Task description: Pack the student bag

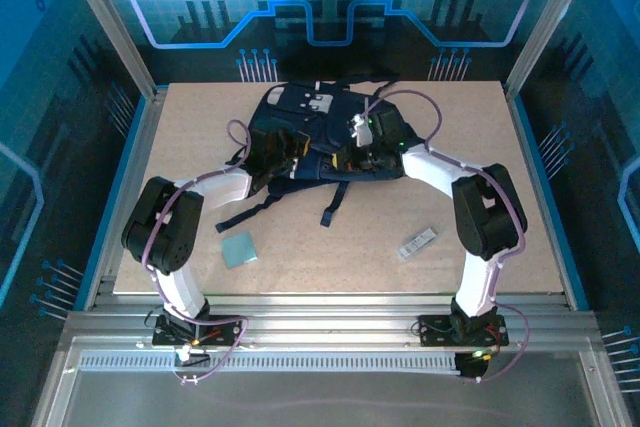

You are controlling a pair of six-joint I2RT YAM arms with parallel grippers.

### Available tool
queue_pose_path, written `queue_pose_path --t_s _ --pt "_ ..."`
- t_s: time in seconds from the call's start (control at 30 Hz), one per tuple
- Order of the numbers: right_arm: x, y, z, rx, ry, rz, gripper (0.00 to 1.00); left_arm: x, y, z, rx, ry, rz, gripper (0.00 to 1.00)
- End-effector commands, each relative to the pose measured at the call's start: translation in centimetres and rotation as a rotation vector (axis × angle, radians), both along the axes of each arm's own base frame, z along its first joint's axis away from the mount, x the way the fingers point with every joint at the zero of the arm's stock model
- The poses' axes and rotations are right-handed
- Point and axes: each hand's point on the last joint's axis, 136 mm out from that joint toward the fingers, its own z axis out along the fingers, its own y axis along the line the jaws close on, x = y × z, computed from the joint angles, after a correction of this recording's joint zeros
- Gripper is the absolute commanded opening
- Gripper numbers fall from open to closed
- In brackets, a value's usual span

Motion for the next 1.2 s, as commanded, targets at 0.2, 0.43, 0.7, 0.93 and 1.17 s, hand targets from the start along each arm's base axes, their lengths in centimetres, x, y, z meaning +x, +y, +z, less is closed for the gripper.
queue_pose_path --t_s 0.2,0.43,0.7,0.93,1.17 --pt "-1.7 -11.2 -3.0 -0.524 0.062 -0.095 0.00 0.2 -1.5 6.0 -0.063 -0.171 -0.141 0.00" --pt "-1.0 -19.3 -1.3 -0.822 0.082 -0.250 0.00 0.5 -0.6 5.0 -0.022 -0.152 -0.176 0.00" --pt "-1.8 -15.9 2.1 -0.579 0.055 -0.205 0.00 3.1 0.5 2.8 0.047 -0.134 -0.222 0.00" --pt "-5.6 -7.7 4.6 -0.255 0.064 -0.008 0.00 8.2 -0.6 3.8 0.080 -0.218 -0.254 0.07" --pt "-5.5 0.0 6.7 0.015 0.053 0.092 0.00 9.7 -2.1 5.5 0.051 -0.245 -0.322 0.99"
